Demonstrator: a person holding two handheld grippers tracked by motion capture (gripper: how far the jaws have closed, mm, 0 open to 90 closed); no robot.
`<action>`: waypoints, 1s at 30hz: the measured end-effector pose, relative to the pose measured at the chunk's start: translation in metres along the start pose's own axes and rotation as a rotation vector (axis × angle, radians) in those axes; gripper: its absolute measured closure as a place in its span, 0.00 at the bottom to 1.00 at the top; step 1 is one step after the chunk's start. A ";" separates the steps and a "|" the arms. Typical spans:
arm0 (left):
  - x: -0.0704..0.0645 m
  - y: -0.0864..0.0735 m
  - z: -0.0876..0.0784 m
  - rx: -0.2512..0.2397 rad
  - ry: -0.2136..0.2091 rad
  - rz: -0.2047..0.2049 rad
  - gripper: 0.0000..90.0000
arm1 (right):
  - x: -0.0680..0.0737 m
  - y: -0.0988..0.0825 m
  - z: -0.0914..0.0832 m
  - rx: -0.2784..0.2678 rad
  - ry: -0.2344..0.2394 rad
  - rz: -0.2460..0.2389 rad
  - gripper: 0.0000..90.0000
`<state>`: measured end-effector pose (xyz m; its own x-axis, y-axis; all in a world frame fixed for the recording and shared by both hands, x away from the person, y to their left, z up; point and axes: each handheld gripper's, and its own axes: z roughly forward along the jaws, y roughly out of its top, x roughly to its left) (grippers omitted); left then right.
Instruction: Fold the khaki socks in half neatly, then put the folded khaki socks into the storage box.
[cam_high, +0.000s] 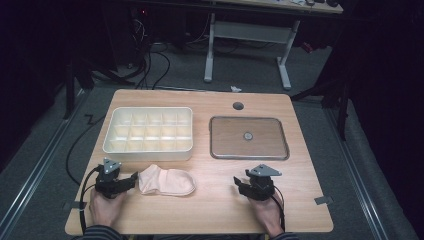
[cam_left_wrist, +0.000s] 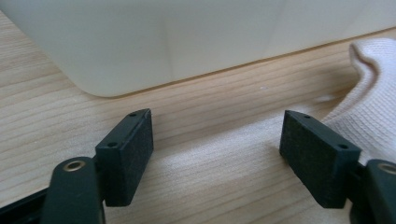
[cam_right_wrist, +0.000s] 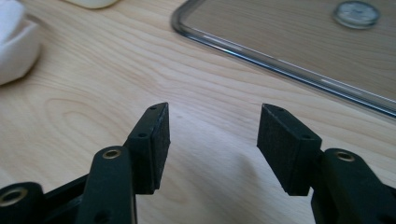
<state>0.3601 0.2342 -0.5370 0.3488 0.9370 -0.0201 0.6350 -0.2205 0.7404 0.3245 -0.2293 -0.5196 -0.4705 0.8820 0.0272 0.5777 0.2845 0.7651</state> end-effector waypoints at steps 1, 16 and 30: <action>0.000 0.000 -0.001 -0.002 -0.006 -0.006 0.32 | 0.004 0.001 0.001 0.000 0.009 -0.004 0.49; -0.007 0.000 -0.020 -0.062 -0.115 -0.052 0.35 | 0.035 0.008 0.011 -0.011 0.097 -0.050 0.50; -0.022 0.000 -0.036 -0.099 -0.217 -0.075 0.37 | 0.055 0.013 0.019 -0.006 0.165 -0.081 0.51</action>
<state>0.3279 0.2227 -0.5122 0.4499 0.8672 -0.2133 0.5979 -0.1151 0.7933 0.3183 -0.1701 -0.5203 -0.6189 0.7824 0.0698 0.5291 0.3496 0.7732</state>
